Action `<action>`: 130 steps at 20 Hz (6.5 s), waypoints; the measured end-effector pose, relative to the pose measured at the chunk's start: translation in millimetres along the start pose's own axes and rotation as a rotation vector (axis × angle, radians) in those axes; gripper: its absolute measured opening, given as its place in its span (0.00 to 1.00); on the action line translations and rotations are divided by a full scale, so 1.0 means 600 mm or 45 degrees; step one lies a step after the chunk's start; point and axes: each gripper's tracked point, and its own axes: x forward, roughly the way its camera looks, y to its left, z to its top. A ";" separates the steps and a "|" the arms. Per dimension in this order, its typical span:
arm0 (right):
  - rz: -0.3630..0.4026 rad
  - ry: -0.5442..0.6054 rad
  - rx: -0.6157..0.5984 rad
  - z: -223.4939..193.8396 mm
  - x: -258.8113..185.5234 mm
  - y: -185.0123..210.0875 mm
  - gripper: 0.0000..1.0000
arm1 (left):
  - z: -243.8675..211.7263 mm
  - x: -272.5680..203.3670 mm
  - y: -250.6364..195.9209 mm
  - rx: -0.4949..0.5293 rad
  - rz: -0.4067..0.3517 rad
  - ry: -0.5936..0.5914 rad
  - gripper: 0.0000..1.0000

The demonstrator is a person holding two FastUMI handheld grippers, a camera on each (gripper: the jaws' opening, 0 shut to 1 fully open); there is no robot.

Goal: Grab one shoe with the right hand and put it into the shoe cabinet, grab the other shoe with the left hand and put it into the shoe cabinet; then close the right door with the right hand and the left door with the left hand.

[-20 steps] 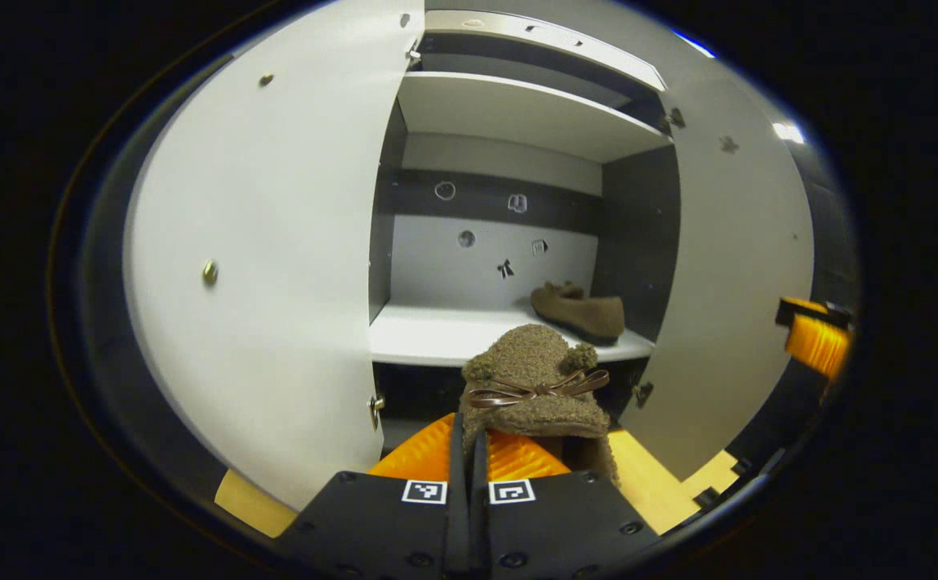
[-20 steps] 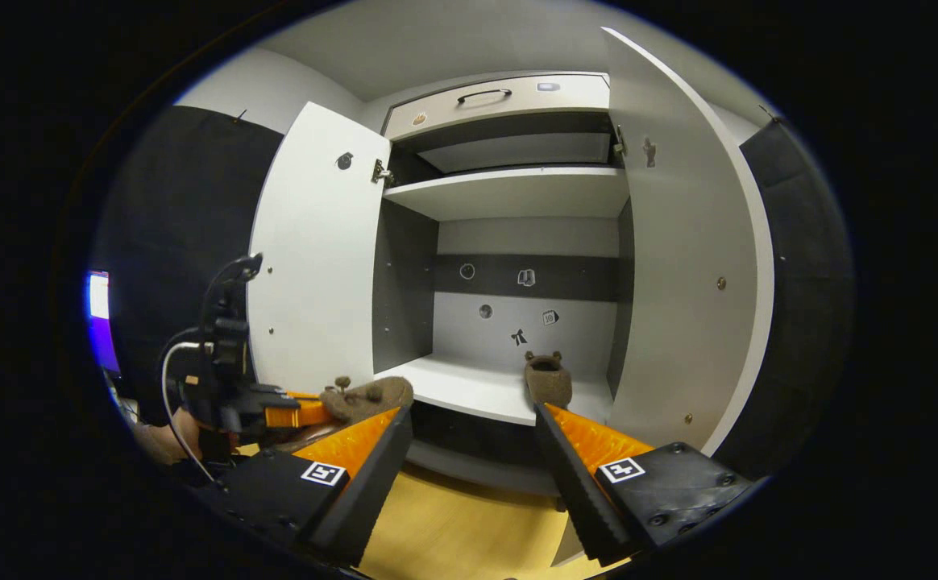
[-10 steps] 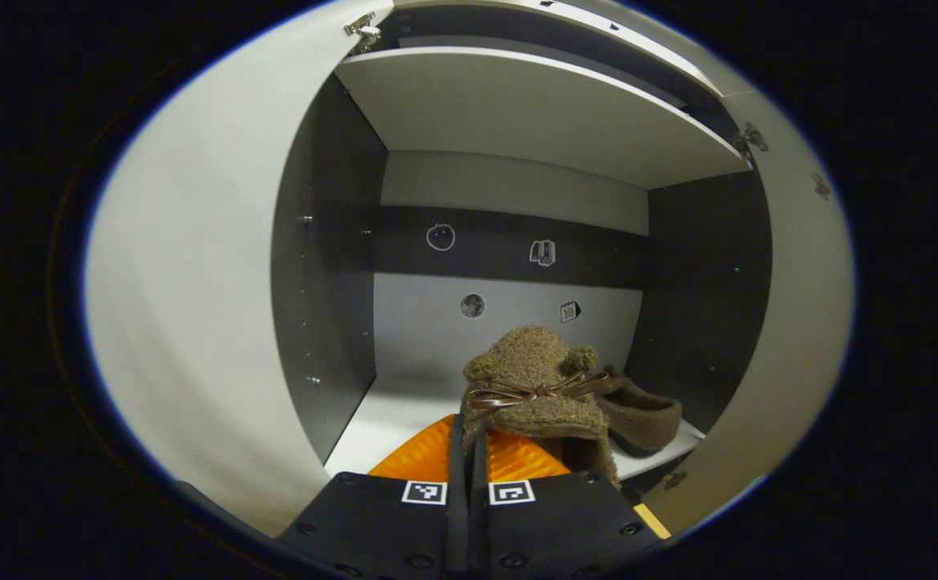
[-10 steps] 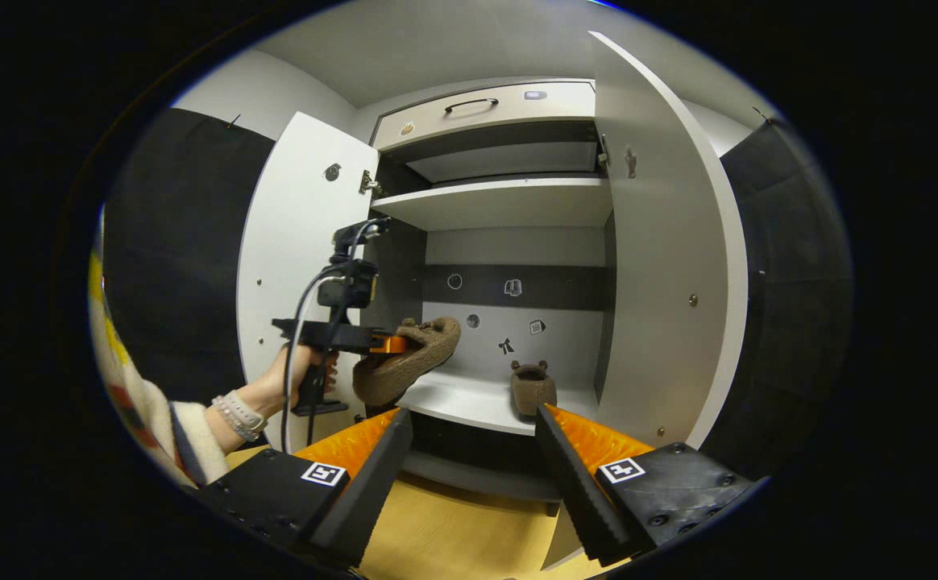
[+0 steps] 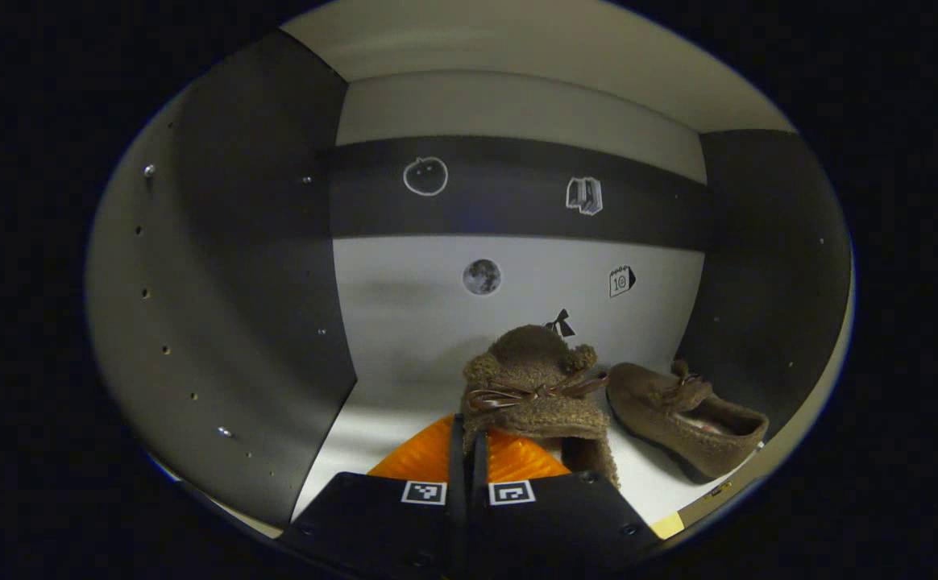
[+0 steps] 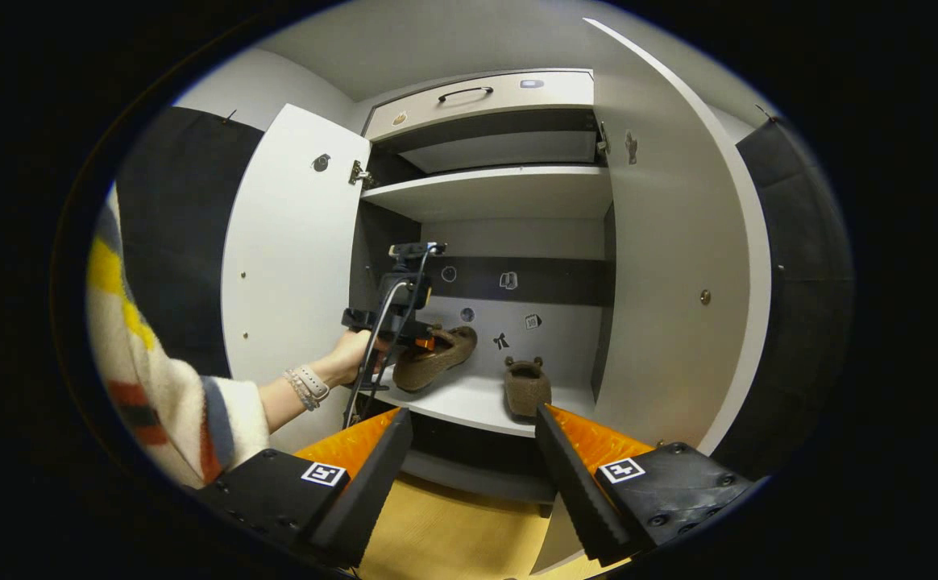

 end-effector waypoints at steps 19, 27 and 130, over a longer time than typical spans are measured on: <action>0.032 -0.046 0.016 0.013 -0.001 0.003 0.98 | 0.044 -0.100 -0.009 0.143 -0.068 -0.299 0.98; -0.036 -0.126 -0.062 0.050 -0.034 0.018 0.98 | 0.126 -0.400 -0.043 0.129 -0.177 -0.801 0.99; -0.124 -0.002 0.055 0.018 -0.081 -0.109 0.98 | -0.090 -0.629 -0.054 -0.087 -0.350 -0.424 0.95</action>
